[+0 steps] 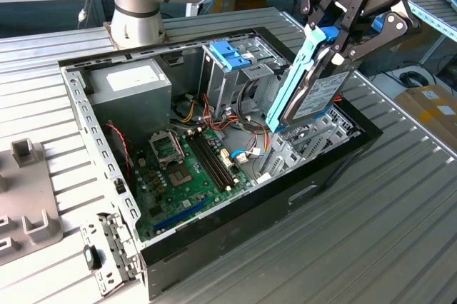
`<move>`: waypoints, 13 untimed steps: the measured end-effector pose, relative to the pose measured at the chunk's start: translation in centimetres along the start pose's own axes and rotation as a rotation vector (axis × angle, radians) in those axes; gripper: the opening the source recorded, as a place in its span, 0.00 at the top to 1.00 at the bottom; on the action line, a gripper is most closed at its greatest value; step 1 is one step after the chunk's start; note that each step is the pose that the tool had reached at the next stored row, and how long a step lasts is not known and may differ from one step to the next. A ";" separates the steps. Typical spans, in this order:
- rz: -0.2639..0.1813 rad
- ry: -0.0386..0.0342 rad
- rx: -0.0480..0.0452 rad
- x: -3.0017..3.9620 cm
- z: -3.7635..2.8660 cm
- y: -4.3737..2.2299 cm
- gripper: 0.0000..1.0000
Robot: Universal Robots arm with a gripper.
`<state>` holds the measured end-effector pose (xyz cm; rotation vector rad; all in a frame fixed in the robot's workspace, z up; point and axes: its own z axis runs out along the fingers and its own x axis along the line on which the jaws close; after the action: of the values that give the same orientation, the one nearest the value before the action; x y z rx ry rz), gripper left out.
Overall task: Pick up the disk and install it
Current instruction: 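Pick up the disk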
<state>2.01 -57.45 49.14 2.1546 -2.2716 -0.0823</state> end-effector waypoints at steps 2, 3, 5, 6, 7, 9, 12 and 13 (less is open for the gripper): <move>0.000 0.0000 0.0000 0.01 0.00 -0.10 0.63; 0.000 0.0000 0.0000 0.01 0.00 -0.15 0.63; 0.000 0.0000 0.0000 0.02 0.00 -0.27 0.63; 0.000 0.0000 0.0000 0.02 0.00 -0.33 0.63; 0.000 0.0000 0.0000 0.02 0.00 -0.38 0.63; 0.000 0.0000 0.0000 0.03 0.00 -0.49 0.63; 0.000 0.0000 0.0000 0.03 0.00 -0.72 0.63; 0.000 0.0000 0.0000 0.03 0.00 -0.78 0.63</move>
<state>2.78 -57.52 49.11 2.1546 -2.2716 -0.0823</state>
